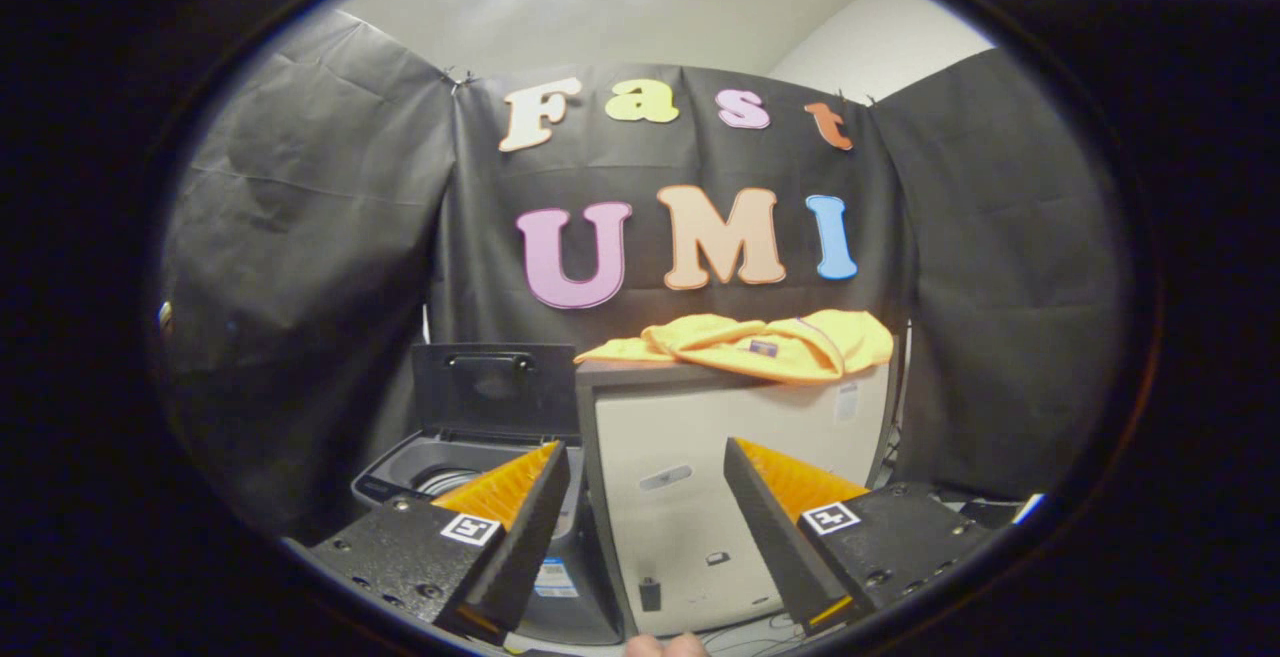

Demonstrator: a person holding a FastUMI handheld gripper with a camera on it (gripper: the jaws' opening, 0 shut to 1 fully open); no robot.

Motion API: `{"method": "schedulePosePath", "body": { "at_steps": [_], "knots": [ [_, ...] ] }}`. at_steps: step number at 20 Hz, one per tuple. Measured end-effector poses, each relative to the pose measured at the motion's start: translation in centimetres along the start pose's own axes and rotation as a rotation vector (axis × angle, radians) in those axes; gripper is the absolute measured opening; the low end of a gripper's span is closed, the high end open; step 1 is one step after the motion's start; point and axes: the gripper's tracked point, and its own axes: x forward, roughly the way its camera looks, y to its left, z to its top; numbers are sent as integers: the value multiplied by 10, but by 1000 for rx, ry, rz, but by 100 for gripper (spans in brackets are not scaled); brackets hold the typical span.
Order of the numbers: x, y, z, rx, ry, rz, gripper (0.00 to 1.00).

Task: Put the clothes into the washing machine and then close the washing machine lid.

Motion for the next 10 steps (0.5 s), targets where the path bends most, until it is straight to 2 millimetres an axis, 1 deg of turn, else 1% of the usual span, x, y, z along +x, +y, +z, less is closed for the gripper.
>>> {"method": "schedulePosePath", "body": {
  "at_steps": [4, 7, 10],
  "knots": [
    [40, -24, 30, -23, 7, -48, 94],
    [70, -48, 48, -95, 8, -102, 94],
    [97, -71, 57, -135, 38, -145, 95]
  ]
}}
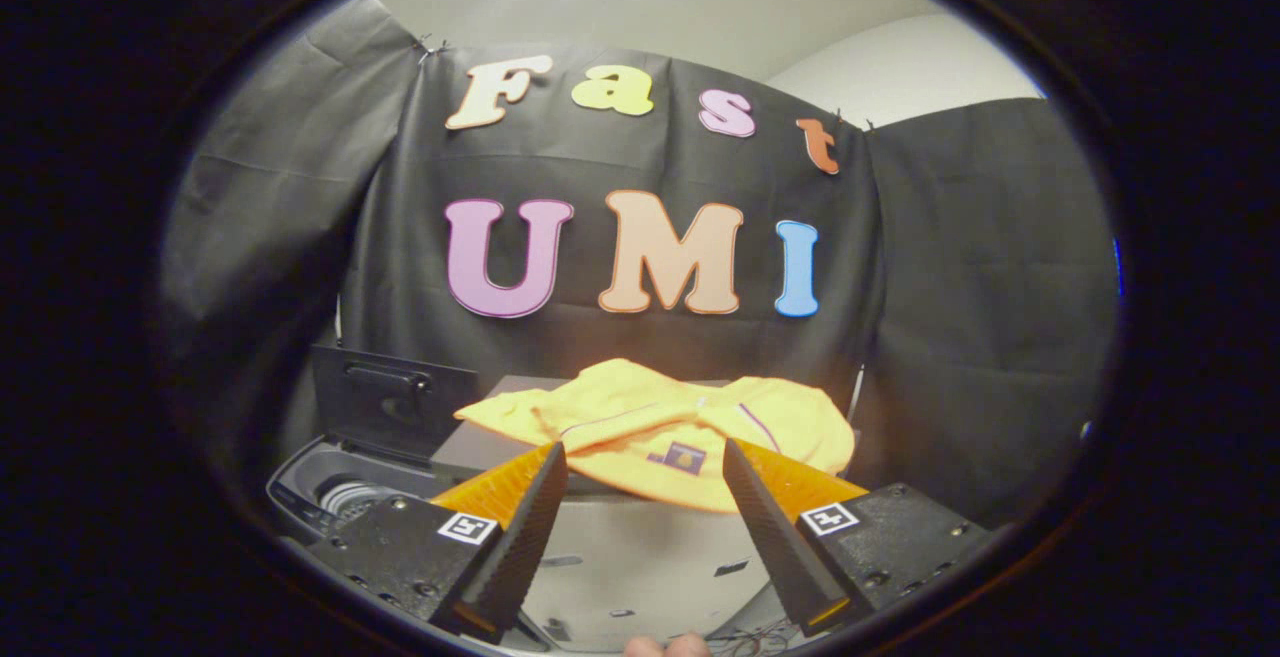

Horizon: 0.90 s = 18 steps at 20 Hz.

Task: Put the clothes into the washing machine and then close the washing machine lid.

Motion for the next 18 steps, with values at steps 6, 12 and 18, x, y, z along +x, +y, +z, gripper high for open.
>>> {"method": "schedulePosePath", "body": {
  "at_steps": [6, 12, 18],
  "knots": [
    [72, -17, 5, 59, 86, -33, 97],
    [129, -41, -21, 97, 274, -89, 97],
    [141, -37, -63, 59, 526, -57, 97]
  ]
}}
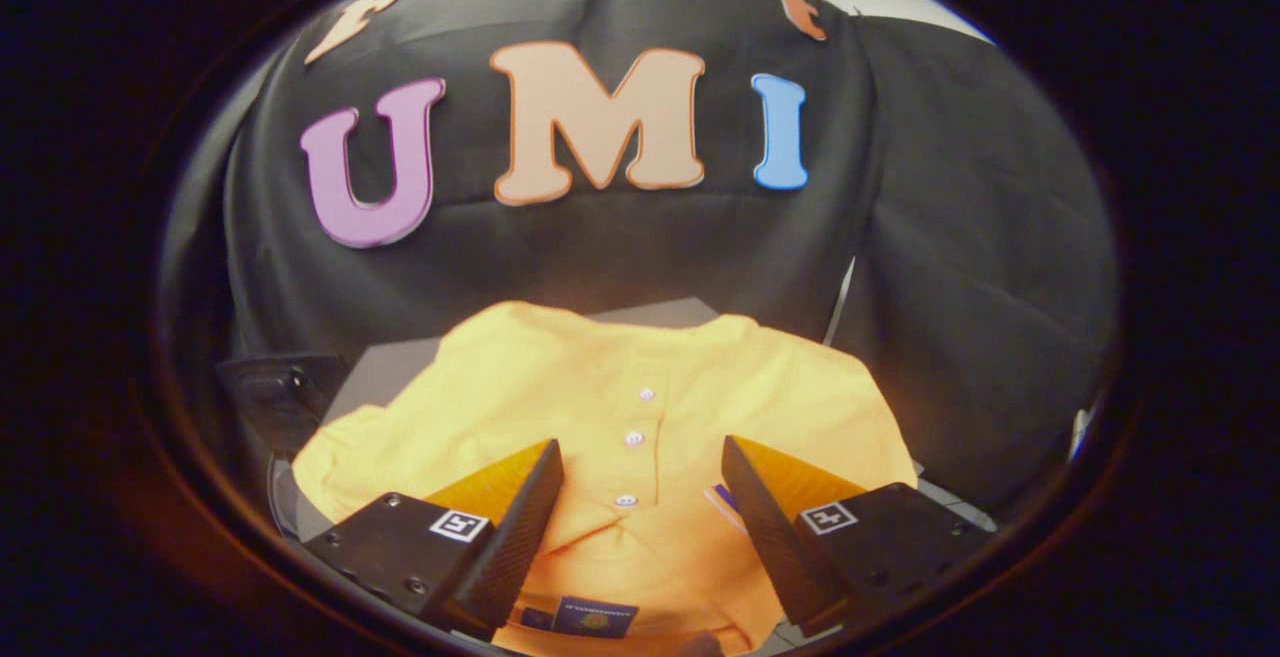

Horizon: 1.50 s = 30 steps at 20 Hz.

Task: Put the clothes into the washing machine and then close the washing machine lid.

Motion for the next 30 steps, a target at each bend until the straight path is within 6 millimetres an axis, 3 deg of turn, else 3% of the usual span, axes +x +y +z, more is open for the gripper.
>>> {"method": "schedulePosePath", "body": {
  "at_steps": [1, 2, 3, 9, 11, 14, 18, 21, 26, 30],
  "knots": [
    [4, 3, 7, 17, -30, 9, 98],
    [3, 5, -2, 7, 23, 19, 91],
    [1, 8, 2, 0, 8, 29, 84],
    [2, 21, 9, 2, 0, -38, 7],
    [-11, 21, 27, 20, -63, -35, 4],
    [-43, 41, 72, 8, -218, -24, 4],
    [-77, 93, 108, -33, -267, 58, 4],
    [-101, 144, 132, -66, -305, 125, 3],
    [-114, 238, 131, -45, -292, 277, 3],
    [-108, 317, 109, -41, -233, 394, 3]
  ]
}}
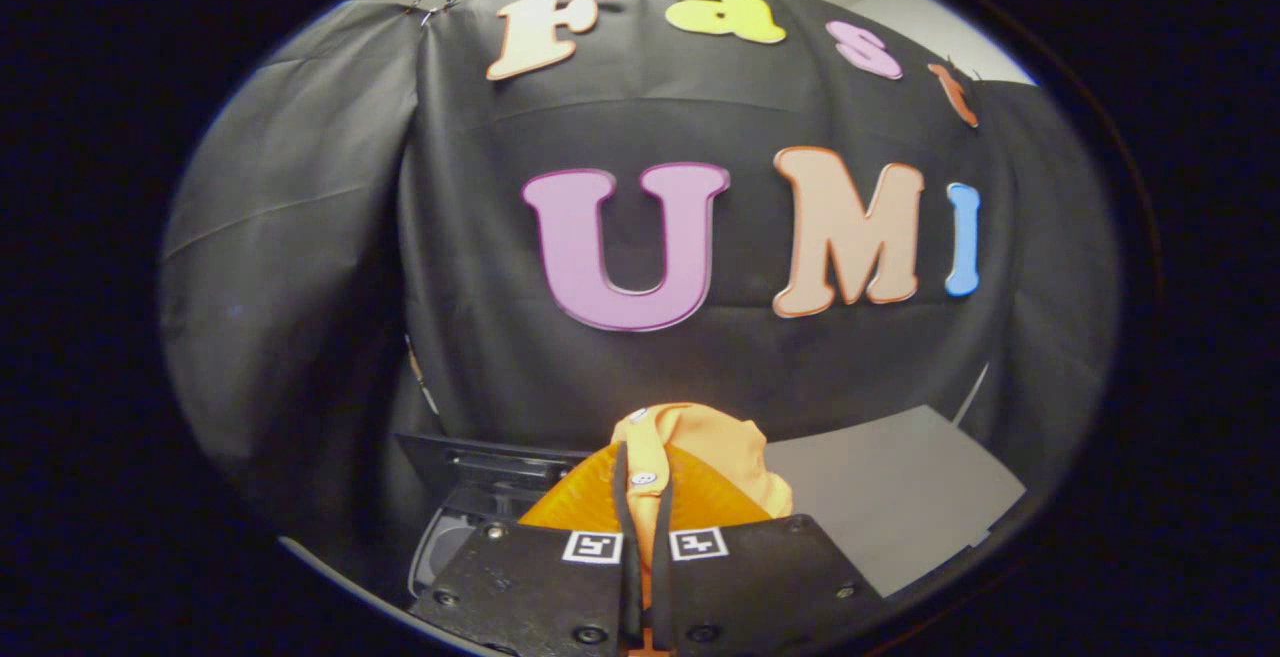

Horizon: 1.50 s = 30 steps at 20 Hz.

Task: Put the clothes into the washing machine and then close the washing machine lid.

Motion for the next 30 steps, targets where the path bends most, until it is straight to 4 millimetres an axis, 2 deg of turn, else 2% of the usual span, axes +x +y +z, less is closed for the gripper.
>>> {"method": "schedulePosePath", "body": {
  "at_steps": [3, 5, 11, 14, 15, 20, 21, 23, 27, 28, 30],
  "knots": [
    [28, 49, -26, 19, 44, 60, 3],
    [47, 75, -46, 6, 75, 91, 3],
    [93, 126, -95, 30, 99, 146, 4],
    [111, 137, -128, 20, 158, 153, 4],
    [119, 135, -134, 27, 162, 148, 3],
    [133, 130, -173, 47, 205, 131, 5],
    [134, 128, -174, 45, 208, 122, 8],
    [137, 122, -171, 54, 187, 99, 23],
    [128, 111, -150, 47, 118, 61, 55],
    [126, 110, -140, 43, 90, 59, 63],
    [125, 106, -109, 39, -4, 45, 80]
  ]
}}
